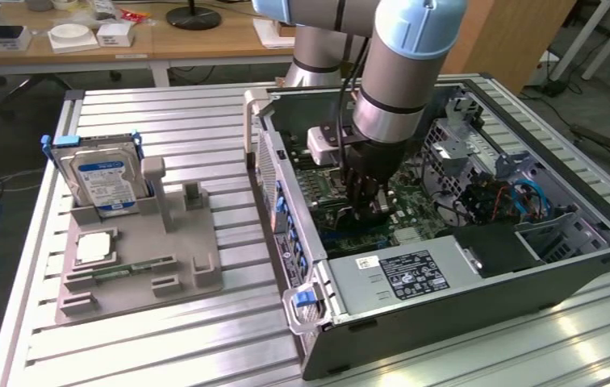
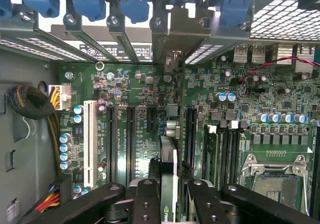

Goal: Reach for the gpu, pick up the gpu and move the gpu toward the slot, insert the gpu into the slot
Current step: 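Insert the gpu into the slot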

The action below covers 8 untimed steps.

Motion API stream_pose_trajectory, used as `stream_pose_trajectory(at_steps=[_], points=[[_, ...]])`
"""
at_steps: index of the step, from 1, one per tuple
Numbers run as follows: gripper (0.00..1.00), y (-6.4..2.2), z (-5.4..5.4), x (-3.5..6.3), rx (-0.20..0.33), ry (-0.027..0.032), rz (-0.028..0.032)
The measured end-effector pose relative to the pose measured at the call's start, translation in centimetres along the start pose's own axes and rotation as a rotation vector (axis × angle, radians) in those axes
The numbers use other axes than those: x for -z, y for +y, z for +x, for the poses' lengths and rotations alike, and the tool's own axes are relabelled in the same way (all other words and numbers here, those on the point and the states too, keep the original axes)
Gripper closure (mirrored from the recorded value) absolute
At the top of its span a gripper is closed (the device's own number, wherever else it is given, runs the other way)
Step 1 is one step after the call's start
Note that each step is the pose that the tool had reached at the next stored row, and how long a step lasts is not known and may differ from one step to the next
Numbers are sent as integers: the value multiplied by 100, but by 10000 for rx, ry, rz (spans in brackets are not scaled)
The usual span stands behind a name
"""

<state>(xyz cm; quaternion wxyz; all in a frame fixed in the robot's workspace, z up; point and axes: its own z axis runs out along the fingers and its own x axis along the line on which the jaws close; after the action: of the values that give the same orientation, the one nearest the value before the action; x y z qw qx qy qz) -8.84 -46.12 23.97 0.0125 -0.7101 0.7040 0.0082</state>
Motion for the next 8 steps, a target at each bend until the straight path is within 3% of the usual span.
stream_pose_trajectory(at_steps=[8], points=[[74,1,2,-48,2,5,-1]])
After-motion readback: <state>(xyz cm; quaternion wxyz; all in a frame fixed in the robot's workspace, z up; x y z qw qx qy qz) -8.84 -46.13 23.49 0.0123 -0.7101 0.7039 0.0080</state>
